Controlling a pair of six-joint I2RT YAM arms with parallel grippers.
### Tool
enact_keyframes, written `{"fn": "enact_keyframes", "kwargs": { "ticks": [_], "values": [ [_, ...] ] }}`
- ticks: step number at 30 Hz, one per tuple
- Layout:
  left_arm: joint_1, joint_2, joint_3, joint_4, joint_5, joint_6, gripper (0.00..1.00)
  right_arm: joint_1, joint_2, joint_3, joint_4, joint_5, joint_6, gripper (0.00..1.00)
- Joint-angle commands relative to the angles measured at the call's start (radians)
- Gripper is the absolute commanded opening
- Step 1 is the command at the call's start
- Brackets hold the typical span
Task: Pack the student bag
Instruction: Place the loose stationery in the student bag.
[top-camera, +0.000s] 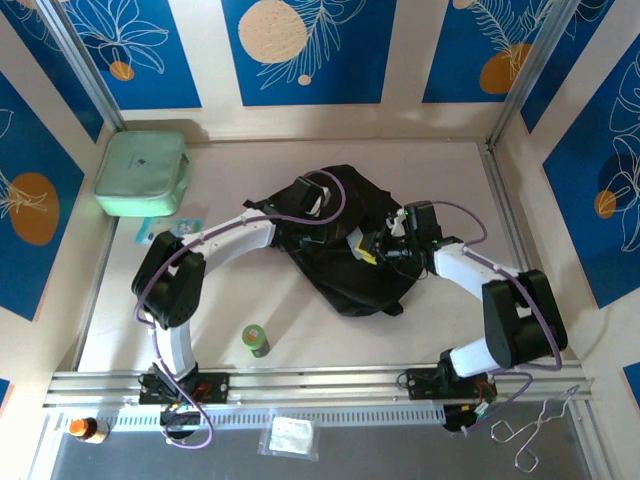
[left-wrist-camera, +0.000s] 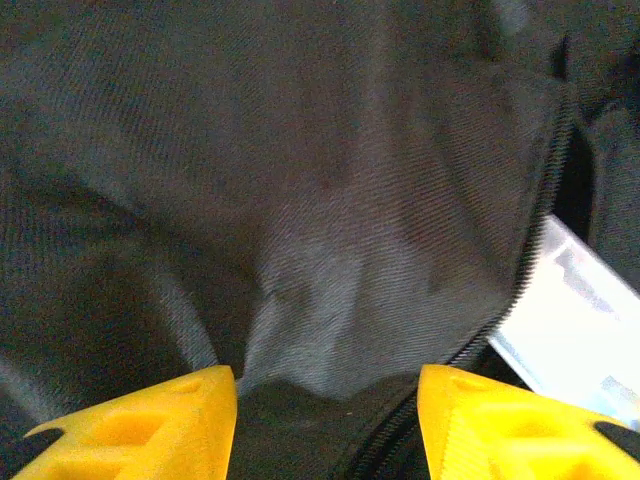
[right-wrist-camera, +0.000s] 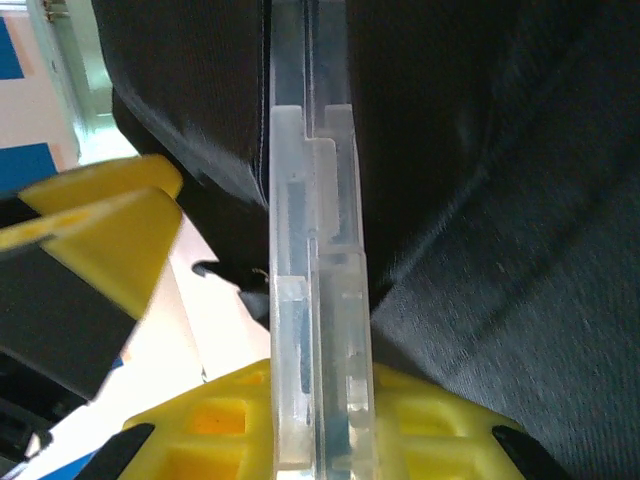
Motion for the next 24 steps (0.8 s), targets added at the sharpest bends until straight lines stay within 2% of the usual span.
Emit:
{"fn": "enact_keyframes", "kwargs": {
  "ticks": [1,6,11,15,17,19,24],
  "values": [
    [0.018,-0.054,-0.037,-0.009,-0.026,-0.043,0.52,-0.008,0.078,0.046,0.084,-0.048,-0.006,0.01],
    [0.037,-0.074,-0.055,-0.012,-0.017,-0.069,0.56,-0.005,0.162,0.086,0.147,-0.085,-0.01,0.08],
    [0.053,-0.1,-0.079,-0.005,-0.013,-0.078,0.59,-0.014,0.087,0.101,-0.03,0.001,-0.098,0.39],
    [0.068,-0.123,-0.101,0.004,-0.007,-0.092,0.62,-0.024,-0.033,0.067,-0.145,0.058,-0.123,0.56],
    [0.075,-0.137,-0.11,0.011,-0.003,-0.097,0.63,-0.025,-0.092,0.045,-0.19,0.085,-0.132,0.58],
    [0.081,-0.15,-0.116,0.014,-0.003,-0.099,0.64,-0.018,-0.131,0.026,-0.212,0.092,-0.13,0.55],
    [0.098,-0.182,-0.146,0.037,-0.003,-0.125,0.68,0.032,-0.123,0.049,-0.232,0.113,-0.131,0.37]
  ]
}}
